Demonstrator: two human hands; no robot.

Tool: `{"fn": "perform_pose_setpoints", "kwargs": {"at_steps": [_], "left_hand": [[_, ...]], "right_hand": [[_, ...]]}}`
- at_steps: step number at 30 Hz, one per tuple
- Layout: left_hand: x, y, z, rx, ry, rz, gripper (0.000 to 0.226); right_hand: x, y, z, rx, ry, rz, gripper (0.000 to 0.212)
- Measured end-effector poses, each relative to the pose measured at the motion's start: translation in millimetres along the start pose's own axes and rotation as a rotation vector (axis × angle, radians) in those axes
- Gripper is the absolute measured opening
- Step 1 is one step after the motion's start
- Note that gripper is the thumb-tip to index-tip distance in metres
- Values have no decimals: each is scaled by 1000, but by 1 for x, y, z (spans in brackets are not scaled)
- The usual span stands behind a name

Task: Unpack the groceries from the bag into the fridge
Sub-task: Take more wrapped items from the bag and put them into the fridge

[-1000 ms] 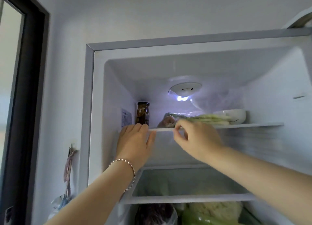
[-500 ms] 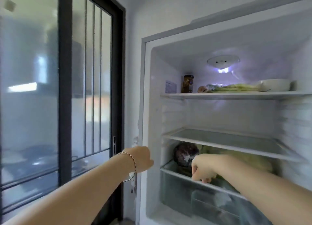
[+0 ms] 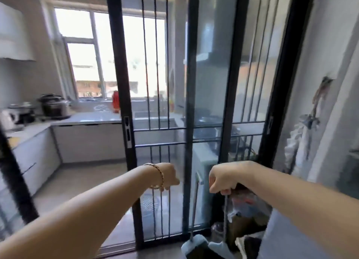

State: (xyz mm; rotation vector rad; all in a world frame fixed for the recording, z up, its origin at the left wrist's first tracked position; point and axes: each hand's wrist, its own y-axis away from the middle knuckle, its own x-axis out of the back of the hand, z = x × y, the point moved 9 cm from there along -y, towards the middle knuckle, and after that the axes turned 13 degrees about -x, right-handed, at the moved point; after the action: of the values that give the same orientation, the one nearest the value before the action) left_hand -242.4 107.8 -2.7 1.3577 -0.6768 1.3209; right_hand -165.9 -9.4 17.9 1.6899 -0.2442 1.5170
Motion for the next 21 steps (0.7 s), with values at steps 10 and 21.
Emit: {"fn": "perform_pose_setpoints", "kwargs": {"at_steps": [10, 21], "left_hand": [[-131, 381, -264, 644, 253, 151, 30], [-298, 815, -345, 1239, 524, 325, 23]], "right_hand": [[-93, 87, -408, 507, 337, -14, 30], [-246, 345, -787, 1050, 588, -113, 26]]}}
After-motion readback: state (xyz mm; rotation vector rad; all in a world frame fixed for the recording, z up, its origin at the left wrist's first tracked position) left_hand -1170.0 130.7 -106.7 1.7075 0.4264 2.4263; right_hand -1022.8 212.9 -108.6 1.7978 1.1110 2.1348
